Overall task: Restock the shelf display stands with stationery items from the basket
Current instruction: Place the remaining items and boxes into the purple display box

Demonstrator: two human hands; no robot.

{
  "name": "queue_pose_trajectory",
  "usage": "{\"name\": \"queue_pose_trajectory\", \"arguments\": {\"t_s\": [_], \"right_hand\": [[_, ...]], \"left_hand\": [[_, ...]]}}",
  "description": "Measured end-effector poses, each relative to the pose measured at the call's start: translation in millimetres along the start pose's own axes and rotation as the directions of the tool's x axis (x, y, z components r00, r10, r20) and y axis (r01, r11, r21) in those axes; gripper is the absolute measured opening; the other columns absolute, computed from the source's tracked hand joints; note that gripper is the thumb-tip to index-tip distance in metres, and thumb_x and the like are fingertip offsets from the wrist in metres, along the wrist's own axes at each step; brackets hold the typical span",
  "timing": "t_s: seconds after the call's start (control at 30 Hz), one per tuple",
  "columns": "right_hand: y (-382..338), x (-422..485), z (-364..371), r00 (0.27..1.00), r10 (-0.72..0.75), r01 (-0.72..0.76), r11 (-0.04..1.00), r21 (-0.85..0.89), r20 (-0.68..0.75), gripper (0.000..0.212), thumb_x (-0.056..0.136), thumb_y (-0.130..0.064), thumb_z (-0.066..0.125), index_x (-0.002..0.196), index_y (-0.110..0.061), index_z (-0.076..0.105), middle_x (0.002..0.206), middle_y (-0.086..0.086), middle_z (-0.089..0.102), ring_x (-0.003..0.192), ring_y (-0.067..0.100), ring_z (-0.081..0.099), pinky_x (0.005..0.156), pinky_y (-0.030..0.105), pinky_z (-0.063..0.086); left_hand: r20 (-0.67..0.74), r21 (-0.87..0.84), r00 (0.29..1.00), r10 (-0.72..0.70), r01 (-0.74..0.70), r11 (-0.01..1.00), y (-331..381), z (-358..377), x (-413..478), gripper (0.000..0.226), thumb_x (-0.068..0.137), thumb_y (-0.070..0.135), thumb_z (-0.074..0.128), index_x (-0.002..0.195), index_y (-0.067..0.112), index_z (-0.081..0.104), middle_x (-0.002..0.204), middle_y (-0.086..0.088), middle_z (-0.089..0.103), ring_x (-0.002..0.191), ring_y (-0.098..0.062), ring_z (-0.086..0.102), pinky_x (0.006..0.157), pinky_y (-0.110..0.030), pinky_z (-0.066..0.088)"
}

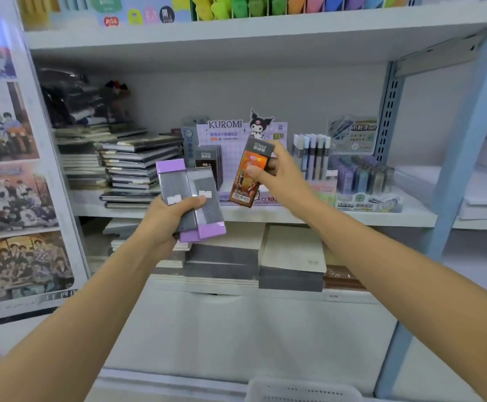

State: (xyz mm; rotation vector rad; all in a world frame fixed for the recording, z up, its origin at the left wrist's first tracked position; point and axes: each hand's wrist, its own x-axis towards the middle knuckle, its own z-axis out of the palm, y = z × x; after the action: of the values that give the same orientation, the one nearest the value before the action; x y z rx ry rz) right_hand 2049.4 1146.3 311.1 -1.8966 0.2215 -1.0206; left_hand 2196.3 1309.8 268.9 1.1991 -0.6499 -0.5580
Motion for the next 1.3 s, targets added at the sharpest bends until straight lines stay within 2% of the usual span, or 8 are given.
{"name": "queue_pose_trajectory", "arguments": {"t_s": [0.13, 0.23, 0.37, 0.6, 0.87, 1.07, 1.2, 1.3], "right_hand": [[-11.2, 49.3, 2.3, 0.996, -0.049, 0.041, 0.992, -0.116, -0.069, 0.03, 0.091, -0.004, 0.062, 0.116, -0.011, 0.048, 0.111, 0.005, 0.064, 0.101, 0.015, 0.063, 0.084, 0.025, 0.052], [-3.9, 79.1, 5.7, 0.993, -0.057, 0.036, 0.979, -0.2, -0.1, 0.025, 0.09, -0.005, 0.063, 0.107, -0.016, 0.047, 0.11, 0.006, 0.063, 0.098, 0.016, 0.061, 0.074, 0.019, 0.05], [18.8, 105.6, 15.9, 0.997, -0.023, 0.007, 0.978, -0.207, -0.075, 0.026, 0.089, -0.001, 0.062, 0.108, -0.012, 0.049, 0.113, 0.012, 0.063, 0.105, 0.024, 0.062, 0.093, 0.04, 0.052], [55.1, 113.8, 34.6, 1.0, -0.016, 0.016, 0.983, -0.185, 0.003, 0.027, 0.087, 0.003, 0.064, 0.103, -0.015, 0.051, 0.104, 0.009, 0.064, 0.101, 0.024, 0.064, 0.092, 0.037, 0.054], [57.1, 117.5, 30.1, 0.995, 0.024, -0.011, 0.991, -0.133, 0.097, 0.029, 0.089, 0.005, 0.061, 0.099, -0.02, 0.048, 0.103, 0.01, 0.063, 0.102, 0.027, 0.064, 0.095, 0.044, 0.053], [58.7, 110.4, 41.5, 0.997, -0.076, 0.08, 0.967, -0.241, 0.027, 0.048, 0.092, 0.007, 0.054, 0.123, -0.022, 0.034, 0.107, 0.009, 0.062, 0.091, 0.022, 0.066, 0.076, 0.032, 0.059], [53.8, 116.4, 45.7, 0.97, -0.242, 0.21, 0.865, -0.456, -0.011, 0.032, 0.091, 0.001, 0.056, 0.117, -0.016, 0.052, 0.114, 0.005, 0.055, 0.097, 0.015, 0.055, 0.085, 0.028, 0.049], [47.9, 124.9, 38.2, 0.967, -0.255, 0.21, 0.82, -0.532, -0.013, 0.023, 0.092, -0.006, 0.059, 0.113, -0.015, 0.061, 0.101, 0.001, 0.06, 0.085, 0.014, 0.056, 0.076, 0.023, 0.046]], "left_hand": [[-0.043, -0.032, 0.999, 0.03, -0.031, 0.999, 13.1, -4.0, 24.4, 0.035, 0.076, 0.011, 0.078, 0.108, 0.016, 0.065, 0.094, -0.005, 0.076, 0.081, -0.023, 0.074, 0.055, -0.038, 0.057], [-0.051, -0.054, 0.998, 0.045, -0.048, 0.997, 16.1, -5.0, 41.7, 0.031, 0.077, 0.01, 0.078, 0.104, 0.018, 0.064, 0.09, -0.003, 0.077, 0.078, -0.02, 0.074, 0.054, -0.035, 0.057], [-0.038, -0.08, 0.998, 0.056, -0.059, 0.995, 16.1, -6.5, 62.8, 0.033, 0.077, 0.009, 0.078, 0.107, 0.015, 0.064, 0.097, -0.006, 0.076, 0.086, -0.022, 0.074, 0.06, -0.033, 0.058], [-0.009, -0.078, 0.998, 0.069, -0.069, 0.995, 12.6, -9.3, 78.3, 0.041, 0.077, 0.009, 0.077, 0.115, 0.014, 0.063, 0.103, -0.006, 0.075, 0.093, -0.024, 0.072, 0.069, -0.037, 0.06], [-0.008, -0.049, 0.999, 0.049, -0.05, 0.998, 7.4, -5.3, 79.9, 0.046, 0.077, 0.009, 0.077, 0.12, 0.011, 0.061, 0.107, -0.006, 0.074, 0.096, -0.024, 0.071, 0.074, -0.037, 0.059], [-0.029, -0.041, 0.998, 0.055, -0.056, 0.998, 6.5, -1.7, 78.3, 0.041, 0.077, 0.007, 0.077, 0.115, 0.014, 0.062, 0.103, -0.005, 0.074, 0.084, -0.018, 0.073, 0.059, -0.029, 0.058], [-0.031, -0.036, 0.998, 0.051, -0.052, 0.998, 4.7, -3.4, 76.1, 0.042, 0.077, 0.008, 0.077, 0.116, 0.014, 0.062, 0.102, -0.004, 0.074, 0.084, -0.018, 0.073, 0.057, -0.029, 0.057], [-0.034, -0.034, 0.998, 0.055, -0.056, 0.998, 5.8, -5.5, 75.6, 0.042, 0.077, 0.008, 0.077, 0.115, 0.015, 0.062, 0.1, -0.003, 0.075, 0.082, -0.017, 0.073, 0.057, -0.031, 0.058]]}}
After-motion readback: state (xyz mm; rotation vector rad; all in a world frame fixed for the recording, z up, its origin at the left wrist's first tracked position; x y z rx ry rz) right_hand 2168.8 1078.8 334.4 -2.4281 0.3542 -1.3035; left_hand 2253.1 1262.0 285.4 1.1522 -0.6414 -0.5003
